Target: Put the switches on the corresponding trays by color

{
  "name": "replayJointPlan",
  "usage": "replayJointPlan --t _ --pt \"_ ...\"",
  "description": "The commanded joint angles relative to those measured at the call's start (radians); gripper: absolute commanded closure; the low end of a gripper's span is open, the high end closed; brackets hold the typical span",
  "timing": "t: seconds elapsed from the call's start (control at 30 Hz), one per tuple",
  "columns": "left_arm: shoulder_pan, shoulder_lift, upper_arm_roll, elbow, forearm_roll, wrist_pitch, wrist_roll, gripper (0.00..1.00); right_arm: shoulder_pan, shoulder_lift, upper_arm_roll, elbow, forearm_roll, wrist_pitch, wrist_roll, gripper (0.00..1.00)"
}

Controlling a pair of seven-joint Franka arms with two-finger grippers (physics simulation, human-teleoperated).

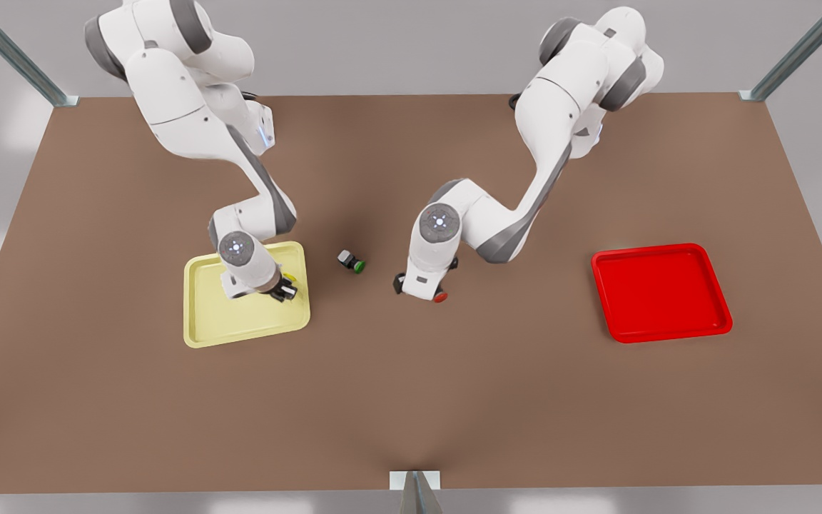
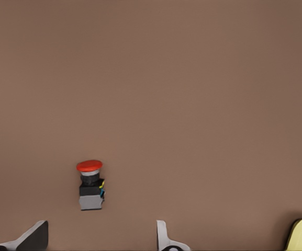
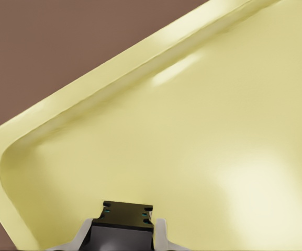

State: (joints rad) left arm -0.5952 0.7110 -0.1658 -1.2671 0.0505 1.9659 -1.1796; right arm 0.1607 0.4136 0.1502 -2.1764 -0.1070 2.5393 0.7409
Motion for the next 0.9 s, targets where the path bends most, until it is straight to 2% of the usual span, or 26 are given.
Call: replayJointPlan --t 0.0,0.07,0.17,0.23,0.3,0.37,0.43,0.5,0.57,0.6,0.67,0.7,0.83,0.87 --pt "-0.002 0.013 0.000 -0.001 0.029 0.001 0.002 0.00 -0.003 -0.005 -0.009 -0.013 -0.005 0.007 -0.014 0.53" --pt "-0.015 0.021 0.000 -0.052 0.061 0.042 0.002 0.00 -0.023 -0.007 -0.021 -0.049 -0.005 0.056 -0.055 0.50" --pt "-0.017 0.025 0.000 -0.118 0.091 0.114 0.002 0.00 -0.052 -0.007 -0.023 -0.049 -0.005 0.052 -0.107 0.07" --pt "-0.029 0.028 0.005 -0.149 0.120 0.143 0.002 0.00 -0.055 -0.007 -0.032 -0.048 -0.003 0.050 -0.112 0.01" --pt "-0.029 0.024 0.011 -0.238 0.152 0.234 0.000 0.00 -0.056 -0.006 -0.032 -0.042 -0.003 0.045 -0.110 0.00" --pt "-0.029 0.022 0.012 -0.265 0.152 0.241 -0.011 0.00 -0.056 -0.013 -0.032 -0.037 -0.003 0.041 -0.110 0.00" --pt "-0.029 0.025 0.012 -0.293 0.150 0.289 -0.052 0.00 -0.056 -0.102 -0.031 0.047 -0.003 -0.142 -0.112 0.00" --pt "-0.029 0.033 0.012 -0.293 0.147 0.291 -0.063 0.00 -0.056 -0.170 -0.027 0.089 -0.002 -0.218 -0.126 0.00" --pt "-0.029 0.042 0.012 -0.293 0.149 0.303 -0.072 0.00 -0.055 -0.249 -0.032 0.250 0.001 -0.439 -0.199 0.00" --pt "-0.029 0.048 0.012 -0.293 0.149 0.303 -0.072 0.00 -0.059 -0.263 -0.053 0.371 0.004 -0.596 -0.403 0.00" --pt "-0.029 0.054 0.012 -0.316 0.150 0.327 -0.072 0.00 -0.076 -0.280 -0.152 0.599 0.006 -0.890 -0.745 0.00" --pt "-0.031 0.054 0.012 -0.348 0.150 0.361 -0.077 0.00 -0.125 -0.274 -0.153 0.650 0.007 -0.956 -0.822 0.00" --pt "-0.038 0.061 0.012 -0.348 0.149 0.367 -0.078 0.00 -0.125 -0.265 -0.152 0.670 0.053 -0.955 -0.828 0.00" --pt "-0.038 0.061 0.012 -0.348 0.149 0.367 -0.078 0.13 -0.131 -0.262 -0.152 0.669 0.053 -0.955 -0.830 0.00"
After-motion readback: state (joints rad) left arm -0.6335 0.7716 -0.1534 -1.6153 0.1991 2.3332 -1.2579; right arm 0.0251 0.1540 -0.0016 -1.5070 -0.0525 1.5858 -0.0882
